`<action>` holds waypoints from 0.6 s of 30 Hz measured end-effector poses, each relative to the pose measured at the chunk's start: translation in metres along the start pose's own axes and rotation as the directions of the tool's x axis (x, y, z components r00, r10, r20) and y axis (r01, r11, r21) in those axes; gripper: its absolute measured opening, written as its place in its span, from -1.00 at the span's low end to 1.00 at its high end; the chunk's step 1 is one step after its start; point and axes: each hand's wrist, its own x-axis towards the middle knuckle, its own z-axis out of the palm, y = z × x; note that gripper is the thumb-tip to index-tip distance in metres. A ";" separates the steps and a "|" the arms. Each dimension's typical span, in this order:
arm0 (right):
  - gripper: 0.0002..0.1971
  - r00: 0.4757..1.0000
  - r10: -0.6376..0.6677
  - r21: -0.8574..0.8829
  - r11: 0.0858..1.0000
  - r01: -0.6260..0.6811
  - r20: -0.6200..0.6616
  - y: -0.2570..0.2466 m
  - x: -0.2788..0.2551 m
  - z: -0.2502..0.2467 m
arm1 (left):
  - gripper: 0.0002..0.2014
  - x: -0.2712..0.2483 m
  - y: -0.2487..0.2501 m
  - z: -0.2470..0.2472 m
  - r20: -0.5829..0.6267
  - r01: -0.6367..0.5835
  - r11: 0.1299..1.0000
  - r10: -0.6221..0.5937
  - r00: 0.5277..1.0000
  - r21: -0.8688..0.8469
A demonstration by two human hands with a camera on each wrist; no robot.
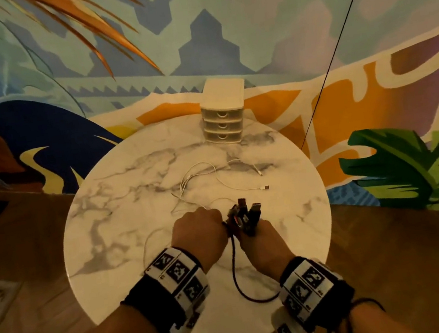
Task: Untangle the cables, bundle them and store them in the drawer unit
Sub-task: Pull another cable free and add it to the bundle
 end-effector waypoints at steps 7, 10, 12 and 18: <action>-0.56 0.969 0.074 0.175 0.984 -0.033 -0.236 0.000 -0.006 -0.036 | -0.81 0.003 -0.042 0.054 0.356 0.296 0.647 -0.040 0.934 -0.703; -0.57 0.937 0.059 0.207 0.978 0.015 -0.345 0.009 -0.006 -0.060 | -0.83 0.026 -0.089 0.075 0.274 0.306 0.695 -0.161 0.948 -0.650; -0.57 0.916 0.078 0.169 0.986 -0.011 -0.394 0.023 -0.002 -0.071 | -0.81 0.040 -0.108 0.074 0.127 0.260 0.751 -0.231 0.965 -0.607; -0.71 0.834 -0.021 0.151 0.981 0.124 -0.551 0.019 0.002 -0.070 | -0.65 0.027 -0.078 0.037 -0.086 0.030 0.976 -0.049 0.995 -0.214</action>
